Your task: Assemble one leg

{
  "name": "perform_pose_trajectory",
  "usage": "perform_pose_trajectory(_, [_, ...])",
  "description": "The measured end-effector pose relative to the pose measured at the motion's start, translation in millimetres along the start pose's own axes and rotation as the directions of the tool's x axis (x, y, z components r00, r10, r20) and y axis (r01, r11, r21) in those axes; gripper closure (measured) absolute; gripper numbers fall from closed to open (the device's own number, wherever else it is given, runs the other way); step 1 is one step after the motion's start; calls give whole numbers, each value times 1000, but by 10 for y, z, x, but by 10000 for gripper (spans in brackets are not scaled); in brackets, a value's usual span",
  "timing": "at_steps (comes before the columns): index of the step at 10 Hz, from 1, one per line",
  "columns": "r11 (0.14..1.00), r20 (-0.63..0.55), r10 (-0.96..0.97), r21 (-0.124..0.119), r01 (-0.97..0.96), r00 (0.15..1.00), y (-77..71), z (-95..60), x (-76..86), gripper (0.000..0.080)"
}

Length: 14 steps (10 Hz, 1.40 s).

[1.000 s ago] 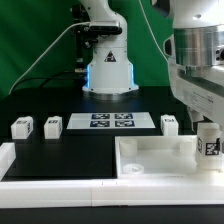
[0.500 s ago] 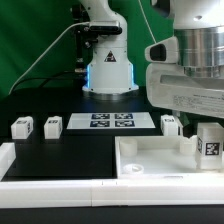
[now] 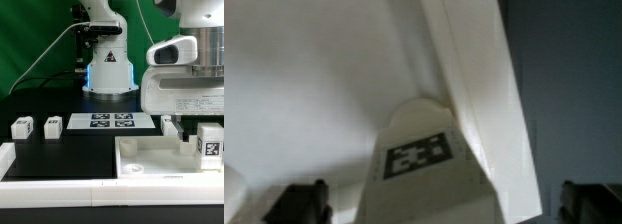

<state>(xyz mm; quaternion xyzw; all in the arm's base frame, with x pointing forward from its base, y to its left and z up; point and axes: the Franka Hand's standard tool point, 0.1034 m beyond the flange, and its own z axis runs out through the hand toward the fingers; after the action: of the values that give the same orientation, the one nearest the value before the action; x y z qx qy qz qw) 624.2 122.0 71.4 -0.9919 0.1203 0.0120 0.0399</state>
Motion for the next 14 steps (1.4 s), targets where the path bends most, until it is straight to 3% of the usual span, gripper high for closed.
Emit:
perform_pose_trajectory(2, [968, -1, -252, -2, 252, 968, 15, -1, 8, 151])
perform_pose_trajectory(4, [963, -1, -269, 1, 269, 963, 12, -1, 7, 151])
perform_pose_trajectory(5, [963, -1, -269, 1, 269, 963, 13, -1, 7, 266])
perform_pose_trajectory(6, [963, -1, -269, 1, 269, 963, 13, -1, 7, 458])
perform_pose_trajectory(7, [963, -1, -269, 0, 269, 963, 16, -2, 10, 458])
perform_pose_trajectory(8, [963, -1, -269, 0, 269, 963, 17, -2, 9, 507])
perform_pose_trajectory(12, [977, -1, -213, 2, 213, 977, 15, -2, 9, 507])
perform_pose_trajectory(14, [999, 0, 42, 16, -42, 999, 26, -3, 11, 507])
